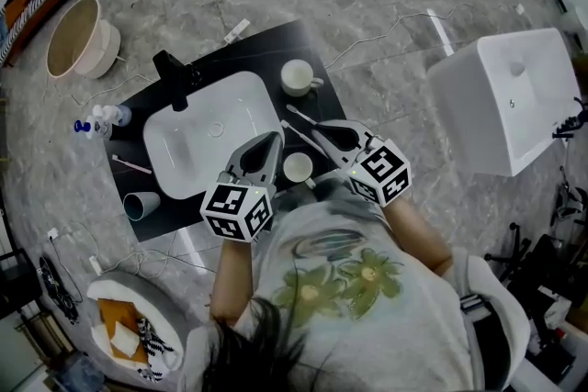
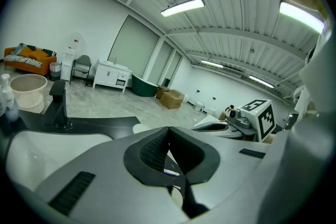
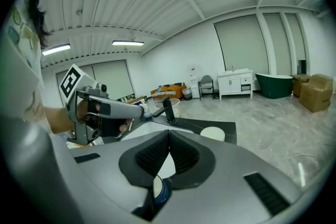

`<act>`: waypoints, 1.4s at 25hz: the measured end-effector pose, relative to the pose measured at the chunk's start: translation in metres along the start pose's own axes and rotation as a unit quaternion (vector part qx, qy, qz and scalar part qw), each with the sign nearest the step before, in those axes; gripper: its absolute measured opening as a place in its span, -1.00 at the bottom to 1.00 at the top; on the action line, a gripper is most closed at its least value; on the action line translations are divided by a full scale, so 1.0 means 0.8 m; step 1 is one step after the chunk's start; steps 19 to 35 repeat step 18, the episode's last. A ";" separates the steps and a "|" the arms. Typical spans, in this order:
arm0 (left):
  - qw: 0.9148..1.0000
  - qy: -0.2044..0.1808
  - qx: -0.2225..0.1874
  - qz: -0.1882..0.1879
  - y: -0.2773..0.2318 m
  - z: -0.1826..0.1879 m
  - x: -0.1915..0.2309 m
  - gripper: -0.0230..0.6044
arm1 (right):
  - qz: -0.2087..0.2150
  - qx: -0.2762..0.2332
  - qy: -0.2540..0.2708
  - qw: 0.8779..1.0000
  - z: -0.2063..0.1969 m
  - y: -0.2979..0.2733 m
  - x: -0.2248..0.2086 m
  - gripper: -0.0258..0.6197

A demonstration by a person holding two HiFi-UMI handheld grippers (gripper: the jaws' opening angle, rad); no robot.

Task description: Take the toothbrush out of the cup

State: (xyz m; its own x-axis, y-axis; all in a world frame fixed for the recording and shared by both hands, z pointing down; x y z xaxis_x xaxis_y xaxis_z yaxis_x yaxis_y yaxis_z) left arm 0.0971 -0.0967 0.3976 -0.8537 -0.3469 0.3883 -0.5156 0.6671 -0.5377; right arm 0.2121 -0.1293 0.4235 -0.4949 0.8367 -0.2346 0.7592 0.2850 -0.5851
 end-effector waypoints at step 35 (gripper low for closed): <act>1.000 -0.004 -0.001 -0.014 0.012 -0.007 -0.018 -0.87 | -0.006 -0.001 0.000 1.000 -0.001 0.022 0.019 -0.79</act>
Point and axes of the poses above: the fingertips, and each gripper's own axes: y backward along the fingers, x to its left, z out of its top, the point moved 4 cm from there along y, backward along the fingers, and after that the axes turned 11 degrees about x, right-handed, at the moved point
